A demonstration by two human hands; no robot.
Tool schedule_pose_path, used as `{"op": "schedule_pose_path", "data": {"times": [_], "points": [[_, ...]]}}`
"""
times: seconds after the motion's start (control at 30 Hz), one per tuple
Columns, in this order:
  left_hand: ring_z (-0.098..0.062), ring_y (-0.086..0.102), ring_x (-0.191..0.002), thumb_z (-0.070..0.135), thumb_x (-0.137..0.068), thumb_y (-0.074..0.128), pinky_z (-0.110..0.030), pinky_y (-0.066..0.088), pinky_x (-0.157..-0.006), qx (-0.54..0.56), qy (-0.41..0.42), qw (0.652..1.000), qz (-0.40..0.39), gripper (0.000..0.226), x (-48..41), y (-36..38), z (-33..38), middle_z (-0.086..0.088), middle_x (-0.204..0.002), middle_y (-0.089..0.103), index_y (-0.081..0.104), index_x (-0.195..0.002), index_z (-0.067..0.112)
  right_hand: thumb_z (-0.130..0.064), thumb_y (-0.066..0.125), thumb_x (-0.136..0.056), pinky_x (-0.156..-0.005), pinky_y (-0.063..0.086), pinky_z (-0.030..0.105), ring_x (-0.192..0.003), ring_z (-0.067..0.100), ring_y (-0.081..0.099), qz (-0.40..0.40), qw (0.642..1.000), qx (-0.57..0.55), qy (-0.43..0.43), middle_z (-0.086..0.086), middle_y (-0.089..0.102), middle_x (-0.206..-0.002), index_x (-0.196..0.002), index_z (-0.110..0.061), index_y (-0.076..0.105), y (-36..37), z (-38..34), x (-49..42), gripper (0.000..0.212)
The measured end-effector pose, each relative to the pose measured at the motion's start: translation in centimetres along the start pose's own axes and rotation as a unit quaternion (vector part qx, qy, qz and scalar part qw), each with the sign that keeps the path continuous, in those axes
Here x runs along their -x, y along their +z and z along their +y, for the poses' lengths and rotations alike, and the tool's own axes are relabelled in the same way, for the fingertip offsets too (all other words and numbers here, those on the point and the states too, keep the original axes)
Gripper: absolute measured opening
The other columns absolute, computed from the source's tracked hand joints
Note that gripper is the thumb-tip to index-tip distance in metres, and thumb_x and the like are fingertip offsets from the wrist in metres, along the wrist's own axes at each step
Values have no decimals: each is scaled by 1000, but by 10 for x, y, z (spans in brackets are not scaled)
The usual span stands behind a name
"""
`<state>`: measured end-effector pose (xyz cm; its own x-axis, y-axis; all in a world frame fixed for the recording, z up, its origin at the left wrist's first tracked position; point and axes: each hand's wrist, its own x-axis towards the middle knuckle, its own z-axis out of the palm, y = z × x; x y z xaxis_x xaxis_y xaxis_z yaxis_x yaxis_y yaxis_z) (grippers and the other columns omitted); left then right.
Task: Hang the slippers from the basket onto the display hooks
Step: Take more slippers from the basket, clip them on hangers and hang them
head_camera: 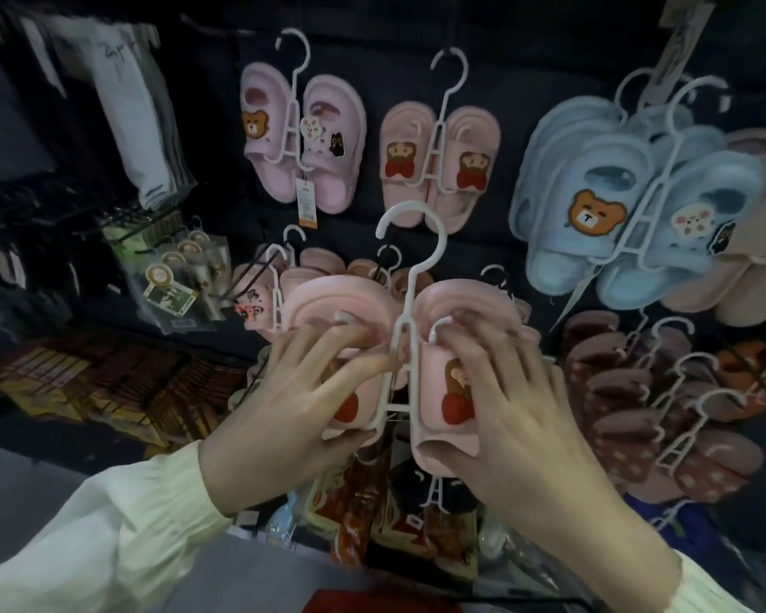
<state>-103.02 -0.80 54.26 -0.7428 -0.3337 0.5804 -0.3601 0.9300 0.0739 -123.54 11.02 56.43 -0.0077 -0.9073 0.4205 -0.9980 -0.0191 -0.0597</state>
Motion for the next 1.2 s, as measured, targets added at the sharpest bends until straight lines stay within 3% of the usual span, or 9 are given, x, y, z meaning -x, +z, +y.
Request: {"op": "schedule_pose_path", "data": {"times": [0.13, 0.27, 0.4, 0.57, 0.8, 1.0, 1.2], "points": [[-31, 46, -118, 31, -69, 85, -42, 36, -94, -7, 15, 1000, 5, 77, -29, 0, -3, -2, -131, 45, 47, -136, 26, -53, 85, -56, -84, 50, 50, -120, 34, 42, 47, 996, 72, 13, 7, 37, -144, -145, -16, 39, 0, 14, -18, 107], [-36, 46, -116, 29, -73, 80, -48, 41, -92, -36, 42, 998, 22, 60, -61, -4, -13, -4, -132, 42, 54, -128, 21, -53, 77, -66, -84, 47, 54, -122, 38, 40, 89, 991, 103, 9, 11, 35, -143, -148, -20, 38, -5, 28, -41, 98], [-38, 47, -114, 37, -80, 67, -41, 34, -90, -85, 73, 992, 51, 50, -94, -14, -28, -7, -132, 43, 60, -125, 18, -49, 82, -64, -83, 44, 53, -120, 41, 39, 117, 985, 127, 16, 13, 33, -141, -147, -23, 40, -19, 38, -69, 97], [-38, 46, -118, 38, -76, 78, -47, 39, -92, -158, 93, 982, 55, 66, -124, -28, -51, -11, -135, 44, 54, -136, 20, -51, 78, -69, -84, 42, 54, -120, 45, 43, 147, 975, 166, 22, 14, 32, -144, -151, -25, 34, -34, 37, -98, 97], [-36, 49, -119, 46, -80, 65, -50, 42, -94, -205, 72, 976, 24, 69, -152, -20, -82, -10, -140, 46, 46, -143, 25, -51, 81, -68, -85, 37, 51, -120, 42, 41, 138, 974, 178, 34, 13, 31, -146, -150, -23, 34, -20, 40, -136, 98], [-36, 47, -122, 39, -69, 81, -51, 42, -96, -171, 27, 985, 17, 90, -174, 8, -110, -11, -143, 40, 36, -146, 27, -41, 80, -69, -89, 39, 53, -125, 42, 37, 99, 981, 157, 62, 15, 27, -152, -151, -21, 29, 8, 50, -172, 99], [-36, 46, -119, 26, -67, 84, -50, 45, -91, -152, -4, 988, 14, 101, -191, 27, -126, -14, -143, 34, 27, -150, 27, -32, 77, -74, -90, 42, 55, -126, 42, 41, 118, 978, 160, 56, 19, 31, -151, -151, -14, 29, 31, 61, -198, 93]]}}
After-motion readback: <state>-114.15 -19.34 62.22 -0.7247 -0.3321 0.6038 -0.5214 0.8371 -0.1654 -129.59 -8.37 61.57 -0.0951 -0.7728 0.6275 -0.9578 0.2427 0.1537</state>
